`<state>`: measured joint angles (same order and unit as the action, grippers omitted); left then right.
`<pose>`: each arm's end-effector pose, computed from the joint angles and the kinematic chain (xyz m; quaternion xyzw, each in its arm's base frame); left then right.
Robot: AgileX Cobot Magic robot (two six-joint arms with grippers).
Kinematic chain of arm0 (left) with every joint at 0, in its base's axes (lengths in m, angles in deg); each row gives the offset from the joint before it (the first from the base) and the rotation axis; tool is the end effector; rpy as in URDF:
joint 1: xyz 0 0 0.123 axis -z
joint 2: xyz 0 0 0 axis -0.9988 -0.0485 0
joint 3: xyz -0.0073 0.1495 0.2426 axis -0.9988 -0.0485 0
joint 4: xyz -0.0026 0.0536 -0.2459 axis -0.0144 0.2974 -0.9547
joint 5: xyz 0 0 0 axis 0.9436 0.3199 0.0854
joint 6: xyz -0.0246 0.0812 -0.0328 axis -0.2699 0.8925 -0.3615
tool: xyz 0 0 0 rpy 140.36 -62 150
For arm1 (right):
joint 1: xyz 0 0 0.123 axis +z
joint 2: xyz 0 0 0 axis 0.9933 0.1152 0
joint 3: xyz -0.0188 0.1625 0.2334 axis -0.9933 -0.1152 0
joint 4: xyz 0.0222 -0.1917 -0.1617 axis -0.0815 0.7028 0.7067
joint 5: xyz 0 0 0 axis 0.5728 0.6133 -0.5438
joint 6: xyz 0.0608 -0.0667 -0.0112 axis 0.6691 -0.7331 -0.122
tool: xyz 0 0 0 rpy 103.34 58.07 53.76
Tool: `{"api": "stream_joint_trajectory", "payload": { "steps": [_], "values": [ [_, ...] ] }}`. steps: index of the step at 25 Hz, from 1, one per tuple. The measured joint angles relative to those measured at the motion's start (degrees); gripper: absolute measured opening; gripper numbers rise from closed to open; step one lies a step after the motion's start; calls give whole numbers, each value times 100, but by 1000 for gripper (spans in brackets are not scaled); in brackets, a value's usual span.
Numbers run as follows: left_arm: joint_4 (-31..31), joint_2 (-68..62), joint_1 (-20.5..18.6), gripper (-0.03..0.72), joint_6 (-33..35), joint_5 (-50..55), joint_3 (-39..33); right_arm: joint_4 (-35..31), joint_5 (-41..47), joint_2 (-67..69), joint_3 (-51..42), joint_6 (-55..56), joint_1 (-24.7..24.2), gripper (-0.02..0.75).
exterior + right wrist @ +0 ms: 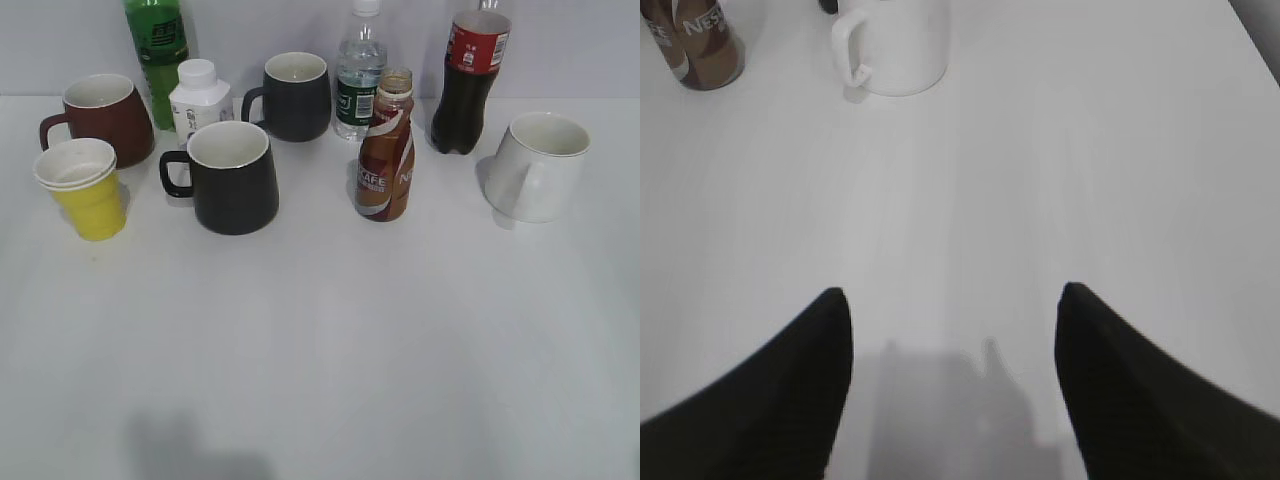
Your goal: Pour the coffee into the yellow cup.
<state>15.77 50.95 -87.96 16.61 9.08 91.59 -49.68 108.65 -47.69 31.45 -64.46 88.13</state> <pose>-0.0088 -0.0014 0.2823 0.0181 0.8476 0.0101 0.5302 -0.0054 -0.0012 0.2790 -0.0349 0.8449 0.0172 0.5336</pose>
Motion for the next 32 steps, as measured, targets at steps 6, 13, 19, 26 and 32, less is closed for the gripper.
{"api": "stream_joint_trajectory", "payload": {
  "steps": [6,13,19,26,32],
  "values": [
    [0,0,0,564,0,0,0,0,0,0,0,0,0,480],
    [0,0,0,564,0,0,0,0,0,0,0,0,0,480],
    [0,0,0,564,0,0,0,0,0,0,0,0,0,480],
    [0,0,0,564,0,0,0,0,0,0,0,0,0,480],
    [0,0,0,564,0,0,0,0,0,0,0,0,0,480]
  ]
}}
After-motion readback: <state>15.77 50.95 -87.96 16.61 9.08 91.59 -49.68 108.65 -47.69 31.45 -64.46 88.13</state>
